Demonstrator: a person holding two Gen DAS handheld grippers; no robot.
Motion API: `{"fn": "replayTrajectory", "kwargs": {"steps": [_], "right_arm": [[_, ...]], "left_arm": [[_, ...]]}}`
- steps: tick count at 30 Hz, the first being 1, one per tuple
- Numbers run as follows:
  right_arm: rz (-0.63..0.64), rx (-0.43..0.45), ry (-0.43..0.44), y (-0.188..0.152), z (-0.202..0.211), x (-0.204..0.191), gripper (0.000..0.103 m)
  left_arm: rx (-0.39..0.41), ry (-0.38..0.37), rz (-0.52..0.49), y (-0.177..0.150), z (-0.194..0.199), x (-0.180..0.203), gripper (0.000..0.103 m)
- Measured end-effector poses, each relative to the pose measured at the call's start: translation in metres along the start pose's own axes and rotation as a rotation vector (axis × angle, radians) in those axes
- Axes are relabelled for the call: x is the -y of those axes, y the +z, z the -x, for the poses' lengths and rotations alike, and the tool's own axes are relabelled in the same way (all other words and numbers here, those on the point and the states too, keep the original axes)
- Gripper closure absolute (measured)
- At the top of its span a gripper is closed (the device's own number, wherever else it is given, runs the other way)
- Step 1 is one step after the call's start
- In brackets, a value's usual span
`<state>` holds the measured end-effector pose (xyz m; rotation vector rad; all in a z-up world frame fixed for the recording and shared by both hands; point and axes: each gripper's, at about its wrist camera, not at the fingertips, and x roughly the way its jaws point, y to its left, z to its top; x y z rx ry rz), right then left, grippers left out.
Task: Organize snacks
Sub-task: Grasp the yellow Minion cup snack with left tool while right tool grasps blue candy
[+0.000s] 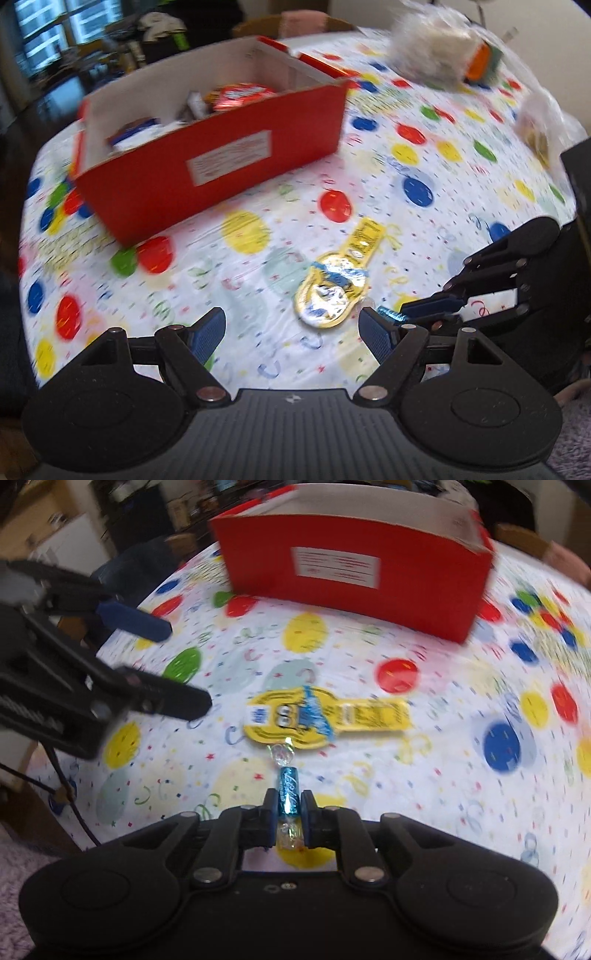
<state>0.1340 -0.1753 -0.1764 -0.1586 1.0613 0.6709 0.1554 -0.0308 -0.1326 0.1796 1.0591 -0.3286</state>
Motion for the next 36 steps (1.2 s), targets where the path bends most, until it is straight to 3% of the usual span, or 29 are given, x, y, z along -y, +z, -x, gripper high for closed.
{"fn": "replayTrajectory", "kwargs": {"steps": [5,12,23,25,29,36], "right_arm": [[-0.116,0.032,-0.019,-0.009,0.014,0.025,0.093],[-0.236,0.061,-0.025,-0.019,0.024,0.047,0.093],[-0.287,0.084,-0.039,-0.017,0.032,0.061,0.093],[-0.292,0.084,-0.038,-0.017,0.032,0.062,0.093],[-0.299,0.086,-0.037,-0.015,0.032,0.064,0.093],[-0.310,0.092,-0.043,-0.013,0.032,0.065,0.093]], "left_arm": [[-0.040,-0.043,-0.075,0.017,-0.027,0.009,0.024],[-0.089,-0.033,-0.142,0.028,-0.061,0.025,0.024],[-0.134,-0.058,-0.117,0.034,-0.081,0.027,0.025],[-0.127,-0.053,-0.112,0.035,-0.081,0.027,0.029],[-0.111,-0.046,-0.107,0.033,-0.077,0.028,0.048],[-0.110,-0.020,-0.041,0.029,-0.074,0.025,0.051]]}}
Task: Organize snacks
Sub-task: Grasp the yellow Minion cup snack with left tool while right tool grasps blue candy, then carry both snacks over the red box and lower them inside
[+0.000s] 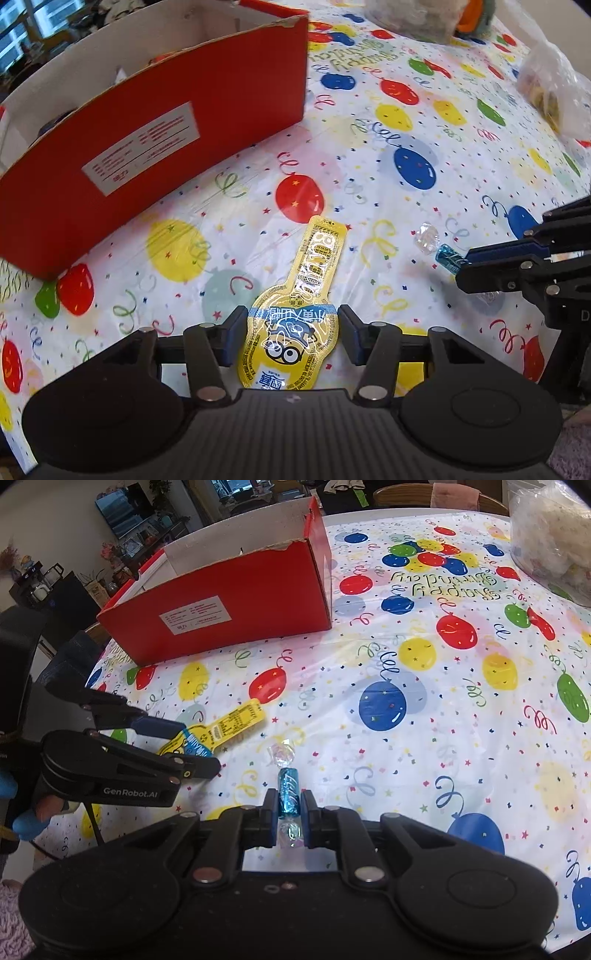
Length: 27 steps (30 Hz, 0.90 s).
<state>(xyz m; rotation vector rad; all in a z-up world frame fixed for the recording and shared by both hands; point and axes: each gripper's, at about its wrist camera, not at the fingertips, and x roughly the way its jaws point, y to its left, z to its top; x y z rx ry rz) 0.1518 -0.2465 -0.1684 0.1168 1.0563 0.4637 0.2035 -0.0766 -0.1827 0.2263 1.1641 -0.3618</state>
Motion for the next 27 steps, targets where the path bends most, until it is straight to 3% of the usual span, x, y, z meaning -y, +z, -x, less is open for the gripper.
{"fn": "replayTrajectory", "kwargs": {"steps": [16,27], "right_arm": [[-0.015,0.030,0.011,0.009,0.011,-0.013,0.093],[-0.002,0.094,0.045,0.029,0.032,-0.034,0.093]], "left_arm": [[0.020,0.010,0.321,-0.030,0.038,-0.051,0.051],[0.101,0.035,0.421,-0.038,0.091,-0.069,0.051]]}}
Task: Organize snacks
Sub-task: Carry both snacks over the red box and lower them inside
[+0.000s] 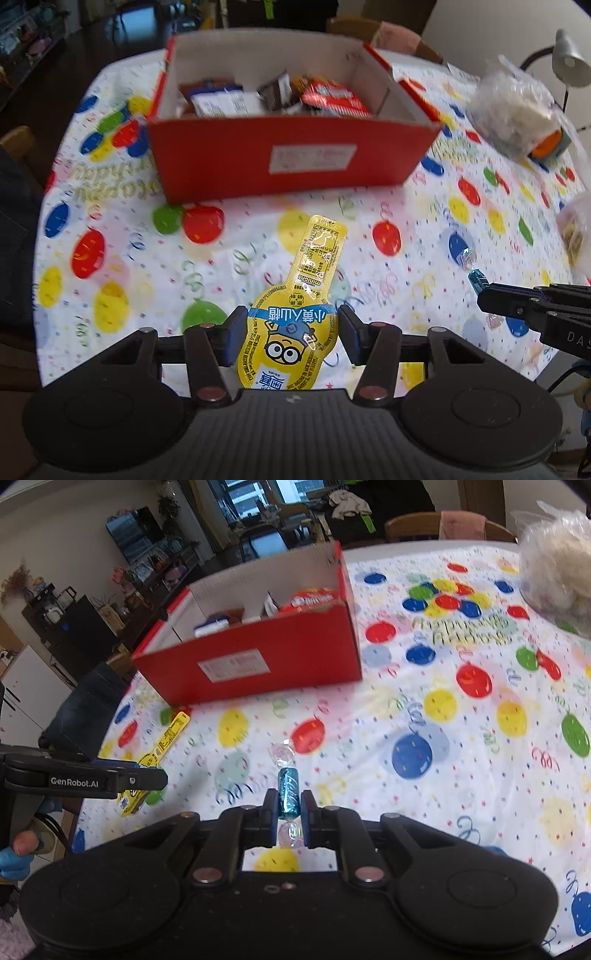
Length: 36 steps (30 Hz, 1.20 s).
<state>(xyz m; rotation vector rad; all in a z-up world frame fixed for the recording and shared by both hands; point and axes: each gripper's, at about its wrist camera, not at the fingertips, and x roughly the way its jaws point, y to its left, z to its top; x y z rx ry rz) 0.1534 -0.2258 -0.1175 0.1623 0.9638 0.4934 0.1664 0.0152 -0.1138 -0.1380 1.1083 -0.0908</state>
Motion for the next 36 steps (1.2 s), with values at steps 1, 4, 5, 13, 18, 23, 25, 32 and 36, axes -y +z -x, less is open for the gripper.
{"fn": "replayTrajectory", "kwargs": {"steps": [1,4,5,13,18,23,25,32,36], "right_arm": [[-0.001,0.007,0.006,0.003,0.002,-0.002,0.093],[0.008,0.026,0.016,0.012,0.006,-0.009,0.093],[0.012,0.034,0.019,0.016,0.008,-0.012,0.093],[0.033,0.089,0.038,0.048,0.016,-0.027,0.093],[0.053,0.119,0.035,0.071,0.015,-0.032,0.093],[0.071,0.142,0.038,0.092,0.011,-0.035,0.093],[0.070,0.145,0.041,0.100,0.008,-0.035,0.093],[0.068,0.130,0.036,0.129,-0.012,-0.029,0.093],[0.054,0.114,0.032,0.143,-0.027,-0.023,0.093]], "left_arm": [[0.009,0.001,0.006,0.001,0.004,-0.001,0.051],[0.031,0.005,0.017,0.008,0.016,-0.003,0.051],[0.041,0.006,0.018,0.010,0.020,-0.003,0.051],[0.106,0.036,0.030,0.032,0.041,-0.004,0.051],[0.132,0.056,0.029,0.049,0.046,-0.003,0.051],[0.146,0.065,0.037,0.067,0.047,-0.005,0.051],[0.150,0.074,0.041,0.074,0.047,-0.005,0.051],[0.152,0.111,0.055,0.105,0.037,-0.006,0.051],[0.134,0.142,0.063,0.125,0.021,-0.010,0.051]]}}
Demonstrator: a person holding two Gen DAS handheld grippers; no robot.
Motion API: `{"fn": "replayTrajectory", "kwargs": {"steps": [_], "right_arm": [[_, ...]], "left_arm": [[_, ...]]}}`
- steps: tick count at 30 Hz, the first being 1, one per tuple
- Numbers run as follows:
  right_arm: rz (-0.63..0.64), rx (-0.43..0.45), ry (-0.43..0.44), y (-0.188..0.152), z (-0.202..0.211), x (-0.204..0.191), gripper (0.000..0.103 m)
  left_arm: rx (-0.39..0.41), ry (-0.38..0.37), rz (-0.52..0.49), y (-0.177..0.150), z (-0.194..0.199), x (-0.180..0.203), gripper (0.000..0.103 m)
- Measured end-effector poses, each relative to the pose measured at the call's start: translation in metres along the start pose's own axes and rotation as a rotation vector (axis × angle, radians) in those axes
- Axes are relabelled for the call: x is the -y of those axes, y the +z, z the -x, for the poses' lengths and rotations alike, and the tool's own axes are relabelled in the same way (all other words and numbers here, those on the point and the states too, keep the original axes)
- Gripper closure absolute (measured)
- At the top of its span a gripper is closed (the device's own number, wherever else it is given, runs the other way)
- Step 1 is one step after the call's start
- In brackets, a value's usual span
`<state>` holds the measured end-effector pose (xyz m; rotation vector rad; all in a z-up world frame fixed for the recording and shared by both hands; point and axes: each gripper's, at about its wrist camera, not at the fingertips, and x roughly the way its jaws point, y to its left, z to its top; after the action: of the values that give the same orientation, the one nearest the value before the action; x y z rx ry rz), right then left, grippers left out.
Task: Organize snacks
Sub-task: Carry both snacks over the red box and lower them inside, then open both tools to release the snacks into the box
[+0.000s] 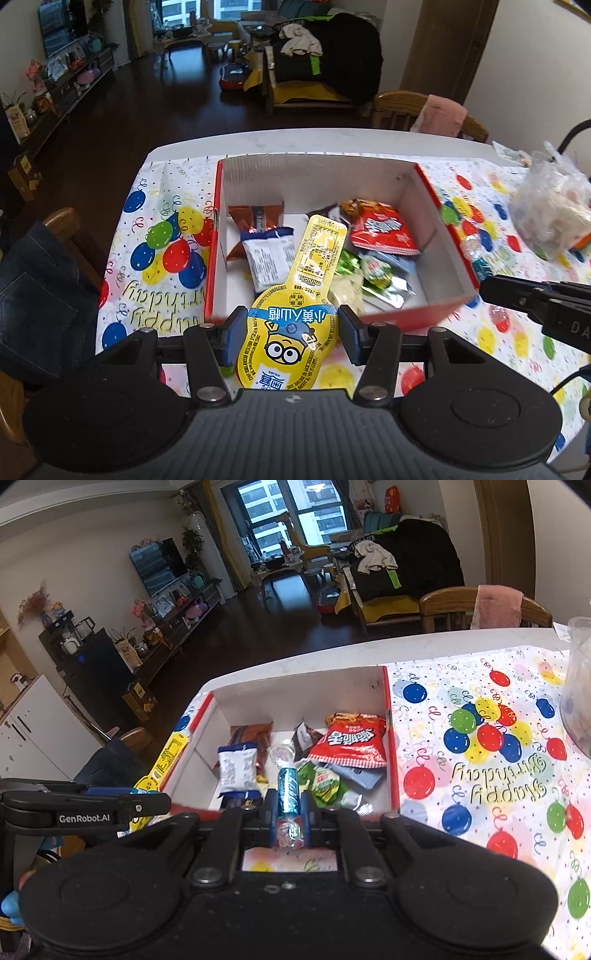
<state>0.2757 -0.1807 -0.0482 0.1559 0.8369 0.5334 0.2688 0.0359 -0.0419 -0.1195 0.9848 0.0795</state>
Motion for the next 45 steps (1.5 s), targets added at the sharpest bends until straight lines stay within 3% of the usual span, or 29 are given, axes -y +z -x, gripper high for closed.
{"fn": "replayTrajectory", "kwargs": {"steps": [19,25,31,41,45], "right_arm": [[0.014,-0.126,-0.028,0.041,-0.084,0.019,0.093],[0.032,-0.189,-0.045,0.044,-0.114,0.021,0.093],[0.043,-0.252,-0.037,0.043,-0.141,0.023,0.093],[0.072,-0.293,-0.030,0.039,-0.159,0.019,0.093],[0.059,-0.304,-0.025,0.039,-0.159,0.022,0.087]], "left_arm": [[-0.114,0.045,0.025,0.068,-0.079,0.013,0.051],[-0.160,0.069,0.036,0.077,-0.109,0.013,0.051],[-0.236,0.045,0.071,0.082,-0.137,0.011,0.051],[-0.291,0.056,0.010,0.081,-0.161,0.023,0.051],[-0.308,0.053,0.011,0.082,-0.165,0.023,0.051]]}}
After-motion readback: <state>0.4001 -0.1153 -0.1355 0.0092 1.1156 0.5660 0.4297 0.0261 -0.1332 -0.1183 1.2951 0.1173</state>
